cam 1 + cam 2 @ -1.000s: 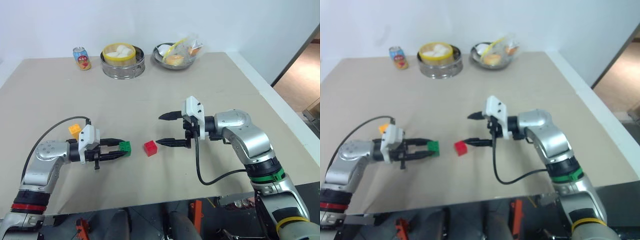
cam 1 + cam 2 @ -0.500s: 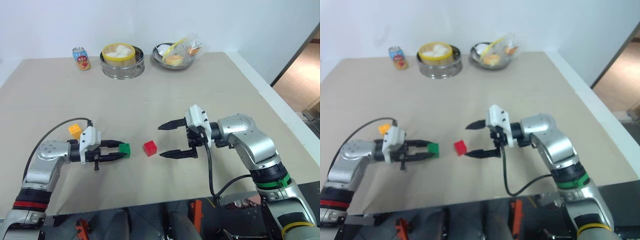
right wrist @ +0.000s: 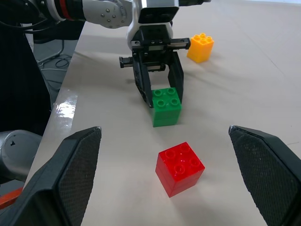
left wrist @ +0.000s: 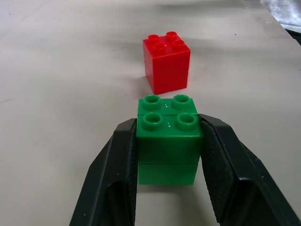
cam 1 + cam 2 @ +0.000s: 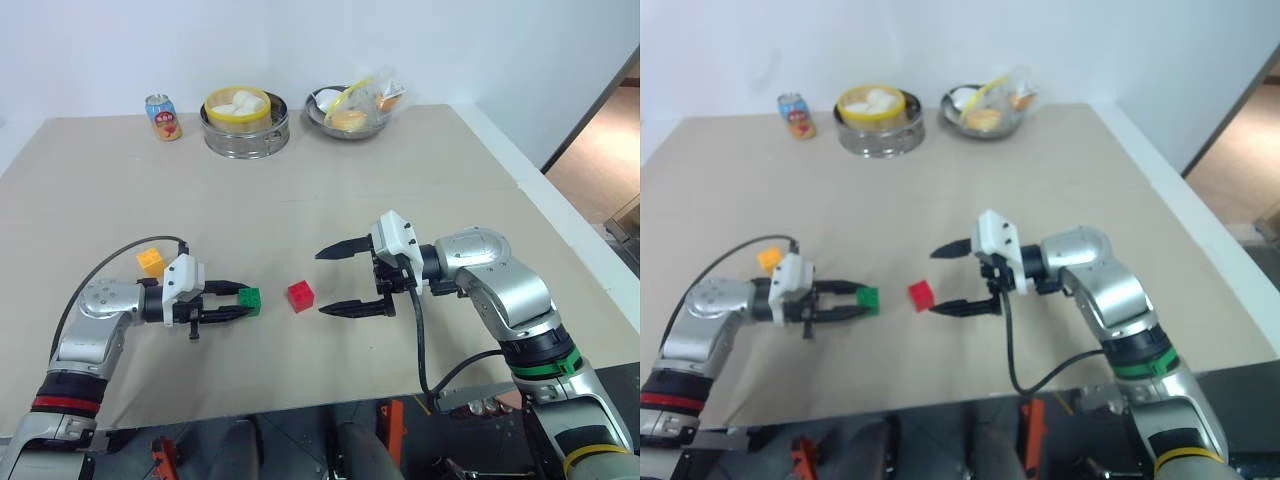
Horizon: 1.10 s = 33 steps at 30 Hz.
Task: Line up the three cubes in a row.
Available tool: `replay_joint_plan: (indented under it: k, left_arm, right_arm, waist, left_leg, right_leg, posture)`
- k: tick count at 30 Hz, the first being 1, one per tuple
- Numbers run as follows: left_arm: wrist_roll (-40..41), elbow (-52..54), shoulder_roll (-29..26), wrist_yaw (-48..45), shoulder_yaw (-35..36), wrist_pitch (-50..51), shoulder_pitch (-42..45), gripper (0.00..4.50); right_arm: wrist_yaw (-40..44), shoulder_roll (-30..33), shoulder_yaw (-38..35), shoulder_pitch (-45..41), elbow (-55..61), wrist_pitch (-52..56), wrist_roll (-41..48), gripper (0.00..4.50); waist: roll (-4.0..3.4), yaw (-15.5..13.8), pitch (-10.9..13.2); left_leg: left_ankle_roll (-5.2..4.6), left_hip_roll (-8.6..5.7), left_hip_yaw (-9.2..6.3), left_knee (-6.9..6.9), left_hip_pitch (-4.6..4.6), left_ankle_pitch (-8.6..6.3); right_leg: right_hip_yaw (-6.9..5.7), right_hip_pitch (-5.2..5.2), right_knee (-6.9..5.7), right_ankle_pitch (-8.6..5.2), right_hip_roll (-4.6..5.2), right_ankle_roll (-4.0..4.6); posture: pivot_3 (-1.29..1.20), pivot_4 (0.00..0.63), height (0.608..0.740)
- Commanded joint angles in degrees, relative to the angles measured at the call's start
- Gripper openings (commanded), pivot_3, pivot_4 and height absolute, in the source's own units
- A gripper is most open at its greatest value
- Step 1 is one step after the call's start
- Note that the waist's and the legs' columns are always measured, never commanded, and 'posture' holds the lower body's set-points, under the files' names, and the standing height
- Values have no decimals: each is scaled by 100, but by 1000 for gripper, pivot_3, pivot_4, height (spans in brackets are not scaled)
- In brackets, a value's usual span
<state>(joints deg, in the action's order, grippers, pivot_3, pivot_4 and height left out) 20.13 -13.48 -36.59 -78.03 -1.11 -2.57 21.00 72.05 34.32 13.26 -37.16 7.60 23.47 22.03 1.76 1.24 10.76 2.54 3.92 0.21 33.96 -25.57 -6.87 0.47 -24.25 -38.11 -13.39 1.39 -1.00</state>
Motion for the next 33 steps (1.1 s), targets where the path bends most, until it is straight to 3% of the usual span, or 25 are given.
replay_joint_plan:
  k: [1,2,4,10,16,24,27,33]
  left_arm:
    - [-46,-119,-9,-102,-22,-173,125,1324]
    - [-52,-159,-17,-124,-36,-195,146,1324]
    - [-74,-235,-41,-177,-65,-247,196,2419]
    - [-112,-279,-178,-252,11,-319,301,4418]
    - [115,164,-469,-47,341,-41,141,4487]
    - [1115,1863,-843,1347,1697,1778,-742,4487]
    - [1166,2410,-544,2511,2276,2177,-1085,4487]
    - [106,3525,861,5339,2537,2088,-1511,4487]
  right_arm:
    - [-30,13,-58,-48,149,-67,-11,4500]
    - [-35,13,-56,-45,151,-69,-16,4500]
    - [-42,13,-53,-38,154,-73,-23,4500]
    - [-60,3,-49,-19,157,-79,-40,4500]
    - [-84,-19,-49,4,145,-113,-35,4500]
    - [-120,-131,-157,-104,125,63,167,4500]
    - [-122,-177,-141,-125,30,-15,120,4500]
    - [-69,-251,-65,-167,-118,-166,28,4500]
  waist:
    - [0,0,0]
    - [0,0,0]
    - [0,0,0]
    - [0,0,0]
    - [0,1,0]
    - [0,11,0]
    - [0,10,0]
    - [11,-5,-3]
  left_leg:
    - [0,0,0,0,0,0]
    - [0,0,0,0,0,0]
    - [0,0,-1,0,0,0]
    - [0,0,-1,0,0,0]
    - [0,0,0,0,0,0]
    - [2,11,0,-3,0,-2]
    - [2,11,2,-1,0,-2]
    - [2,10,3,9,4,-1]
  right_leg:
    - [0,0,0,0,0,0]
    - [0,0,0,0,0,0]
    - [0,0,0,0,-1,0]
    - [0,0,-1,1,-1,-2]
    - [0,0,-1,1,-1,-2]
    - [-4,-3,-2,-1,-4,1]
    - [-3,0,-2,-1,-2,0]
    - [2,9,-2,3,-2,-6]
  posture:
    - [0,150,740]
    - [0,150,740]
    - [0,150,740]
    - [0,150,740]
    - [0,150,740]
    - [0,150,740]
    - [0,150,740]
    - [0,150,740]
